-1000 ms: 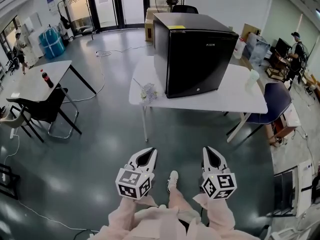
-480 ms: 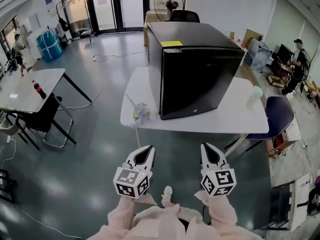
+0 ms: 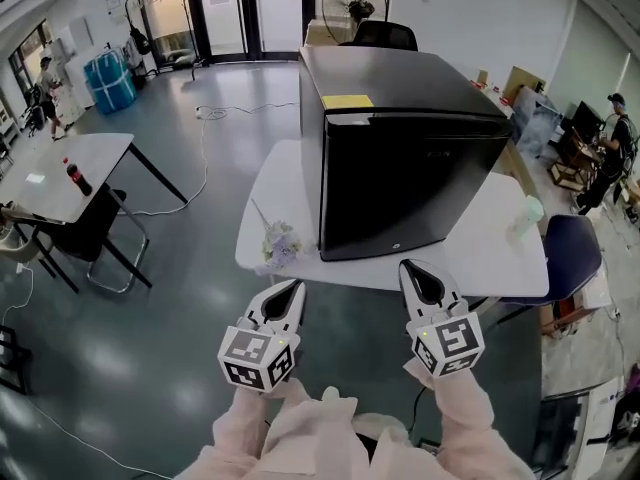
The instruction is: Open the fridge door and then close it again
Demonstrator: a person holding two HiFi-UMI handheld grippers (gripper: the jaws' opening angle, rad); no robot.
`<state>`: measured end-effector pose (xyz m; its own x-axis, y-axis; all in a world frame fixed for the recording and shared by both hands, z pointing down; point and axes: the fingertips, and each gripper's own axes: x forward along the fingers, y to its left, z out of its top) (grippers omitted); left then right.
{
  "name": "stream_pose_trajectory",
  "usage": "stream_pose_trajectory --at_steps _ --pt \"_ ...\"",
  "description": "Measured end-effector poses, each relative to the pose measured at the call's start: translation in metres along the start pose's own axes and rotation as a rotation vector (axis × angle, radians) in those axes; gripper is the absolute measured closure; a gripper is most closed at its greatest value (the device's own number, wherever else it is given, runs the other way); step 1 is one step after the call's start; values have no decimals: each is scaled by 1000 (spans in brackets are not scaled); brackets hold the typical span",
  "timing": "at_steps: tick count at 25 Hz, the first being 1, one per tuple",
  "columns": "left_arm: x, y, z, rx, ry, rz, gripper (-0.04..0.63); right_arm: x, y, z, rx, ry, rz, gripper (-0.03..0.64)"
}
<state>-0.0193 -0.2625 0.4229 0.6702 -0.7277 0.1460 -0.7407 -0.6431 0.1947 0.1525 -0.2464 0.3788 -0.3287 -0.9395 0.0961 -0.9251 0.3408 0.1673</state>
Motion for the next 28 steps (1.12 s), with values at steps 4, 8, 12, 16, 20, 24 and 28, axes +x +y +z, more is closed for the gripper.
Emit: stream_pose_trajectory --at_steps 4,8,12,16,20,24,28 --pt "8 3 10 18 -8 -9 584 19 -7 18 -60 -24 64 603" --pt "18 5 21 42 -7 -37 584 34 -4 34 -155 -24 124 603" --pt "36 10 34 64 -9 -86 584 49 -6 65 -251 -51 152 591" --pt "56 14 52 81 -13 -148 584 64 -10 98 -396 -36 170 527" --pt "72 14 74 94 -26 -233 584 83 -18 119 -487 21 144 484" --pt "85 11 85 120 -31 -324 584 103 -26 125 -593 88 104 460" --pt "96 27 94 118 -38 -360 584 125 -33 129 -786 184 40 453"
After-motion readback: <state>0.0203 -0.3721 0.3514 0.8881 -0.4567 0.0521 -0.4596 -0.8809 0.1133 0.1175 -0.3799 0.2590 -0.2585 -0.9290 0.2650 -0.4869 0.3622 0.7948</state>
